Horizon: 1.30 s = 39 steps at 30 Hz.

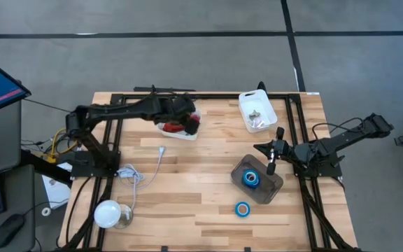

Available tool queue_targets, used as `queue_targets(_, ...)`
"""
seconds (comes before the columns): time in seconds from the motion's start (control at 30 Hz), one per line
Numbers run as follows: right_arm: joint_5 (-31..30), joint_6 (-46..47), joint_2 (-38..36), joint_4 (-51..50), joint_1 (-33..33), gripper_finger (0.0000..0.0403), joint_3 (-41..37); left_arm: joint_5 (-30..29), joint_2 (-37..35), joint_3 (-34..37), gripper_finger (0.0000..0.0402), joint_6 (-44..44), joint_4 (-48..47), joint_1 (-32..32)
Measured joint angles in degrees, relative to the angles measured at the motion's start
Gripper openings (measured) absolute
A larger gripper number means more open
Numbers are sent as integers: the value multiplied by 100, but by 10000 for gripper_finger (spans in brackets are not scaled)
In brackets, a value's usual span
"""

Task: Pick and place Stapler, Stapler remover, tape
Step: Put the blue small stapler into the left white bin, then put the light blue tape into the black bin

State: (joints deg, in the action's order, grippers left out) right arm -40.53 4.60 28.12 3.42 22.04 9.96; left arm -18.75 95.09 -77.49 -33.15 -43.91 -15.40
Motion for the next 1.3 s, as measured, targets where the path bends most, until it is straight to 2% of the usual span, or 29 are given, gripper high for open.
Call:
queue_targets(0.13, 0, 0, 0, 0, 0, 0, 0, 152, -5, 596, 50, -23, 212, -499)
queue_targets(0.3, 0, -2, -2, 0, 0, 0, 0, 174, -5, 1203, 50, -53, 1019, -904)
queue_targets(0.4, -1, -1, -1, 0, 0, 0, 0, 169, -3, 1421, 50, -78, 1393, -1080)
queue_targets(0.6, -2, 0, -2, 0, 0, 0, 0, 226, -2, 1667, 55, -181, 1548, -1298)
queue_targets(1.07, 27, -20, -2, -3, 7, 0, 9, 430, -3, 1700, 148, 29, 1717, -1396)
queue_targets(1.13, 315, -207, -2, -17, 7, 0, 83, 427, -3, 1700, 151, 31, 1732, -1396)
queue_targets(1.23, 1266, -700, 0, -11, 13, 0, 353, 472, -33, 1700, 143, 213, 1754, -1347)
queue_targets(1.3, 1649, -799, 43, -71, 76, 0, 593, 601, -103, 1702, 130, 518, 1751, -1231)
